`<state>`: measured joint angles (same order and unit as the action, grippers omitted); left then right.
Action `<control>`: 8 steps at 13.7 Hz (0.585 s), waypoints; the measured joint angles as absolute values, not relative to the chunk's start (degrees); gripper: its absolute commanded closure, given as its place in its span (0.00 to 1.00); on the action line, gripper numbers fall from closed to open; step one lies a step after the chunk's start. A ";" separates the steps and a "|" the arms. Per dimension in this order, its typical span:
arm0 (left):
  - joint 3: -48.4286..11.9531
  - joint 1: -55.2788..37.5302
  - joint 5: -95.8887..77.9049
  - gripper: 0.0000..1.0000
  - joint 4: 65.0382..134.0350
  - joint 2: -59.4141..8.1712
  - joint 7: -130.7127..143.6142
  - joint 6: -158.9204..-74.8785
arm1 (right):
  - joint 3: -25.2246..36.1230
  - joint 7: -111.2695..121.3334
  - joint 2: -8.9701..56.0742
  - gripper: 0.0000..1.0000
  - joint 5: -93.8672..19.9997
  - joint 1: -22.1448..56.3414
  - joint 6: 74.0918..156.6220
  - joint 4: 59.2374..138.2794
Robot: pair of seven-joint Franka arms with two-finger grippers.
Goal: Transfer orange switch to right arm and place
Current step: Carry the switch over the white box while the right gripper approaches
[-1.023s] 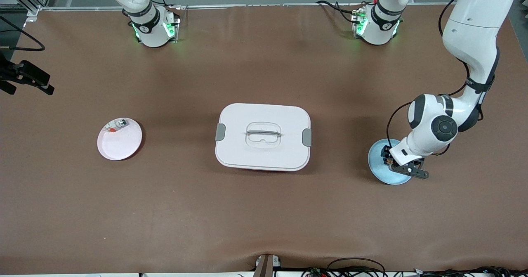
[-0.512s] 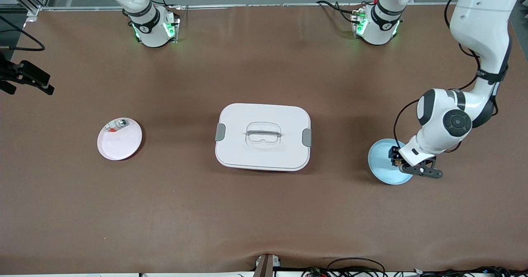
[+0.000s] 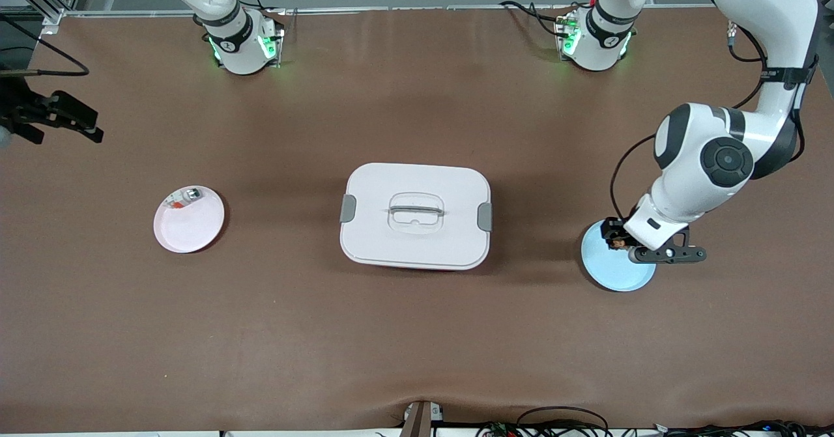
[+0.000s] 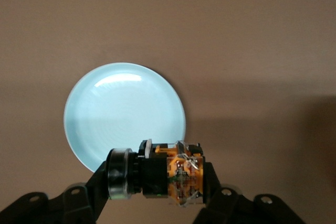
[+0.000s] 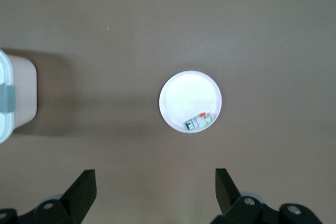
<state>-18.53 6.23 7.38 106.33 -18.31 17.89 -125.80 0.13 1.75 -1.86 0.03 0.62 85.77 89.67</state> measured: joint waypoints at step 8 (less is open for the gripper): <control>-29.77 3.35 -2.06 1.00 94.19 -18.42 52.48 -118.09 | -1.16 -6.01 -1.90 0.00 -0.84 11.65 77.87 87.74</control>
<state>-29.77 3.35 -2.06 94.19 -18.42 52.48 -118.09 -1.16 -6.01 -1.90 -0.84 11.65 77.87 87.74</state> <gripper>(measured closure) 0.282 0.000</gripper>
